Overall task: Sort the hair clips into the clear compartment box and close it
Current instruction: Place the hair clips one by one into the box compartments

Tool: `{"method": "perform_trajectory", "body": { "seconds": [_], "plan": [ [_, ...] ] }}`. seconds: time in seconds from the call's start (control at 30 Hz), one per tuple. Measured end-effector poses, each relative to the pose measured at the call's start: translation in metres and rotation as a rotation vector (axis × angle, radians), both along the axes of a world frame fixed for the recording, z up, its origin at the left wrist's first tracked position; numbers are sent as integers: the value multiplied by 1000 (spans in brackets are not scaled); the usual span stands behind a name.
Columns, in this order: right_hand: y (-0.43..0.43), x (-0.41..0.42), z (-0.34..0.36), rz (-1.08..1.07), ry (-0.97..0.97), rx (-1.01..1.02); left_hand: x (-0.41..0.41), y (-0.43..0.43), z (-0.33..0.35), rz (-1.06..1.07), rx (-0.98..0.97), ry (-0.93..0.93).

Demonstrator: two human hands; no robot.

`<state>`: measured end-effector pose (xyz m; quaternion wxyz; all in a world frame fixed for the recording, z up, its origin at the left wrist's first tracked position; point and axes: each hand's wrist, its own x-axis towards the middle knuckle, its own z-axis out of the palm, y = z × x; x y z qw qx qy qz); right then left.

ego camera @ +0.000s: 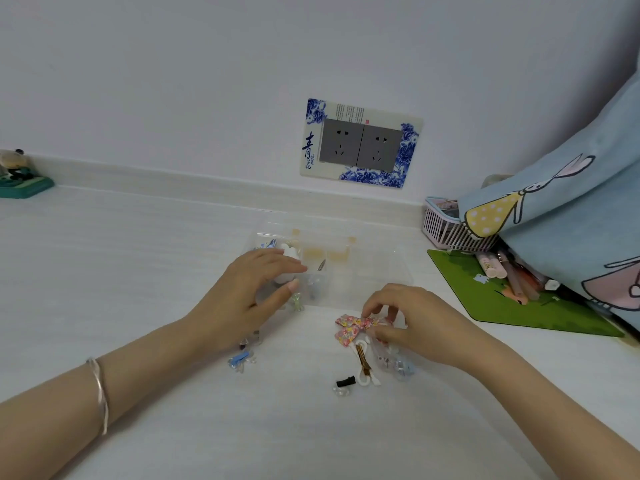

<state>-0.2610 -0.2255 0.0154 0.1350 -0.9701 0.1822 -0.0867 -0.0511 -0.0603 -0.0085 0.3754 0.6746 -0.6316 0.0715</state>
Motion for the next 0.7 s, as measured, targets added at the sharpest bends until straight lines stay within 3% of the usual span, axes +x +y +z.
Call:
{"method": "perform_trajectory", "body": {
  "seconds": [0.33, 0.7],
  "plan": [
    [1, -8, -5, -30, -50, 68, -1, 0, 1, 7, 4, 17],
    [0, 2, 21, 68, -375, 499, -6, 1, 6, 0, 0, 19]
  ]
}}
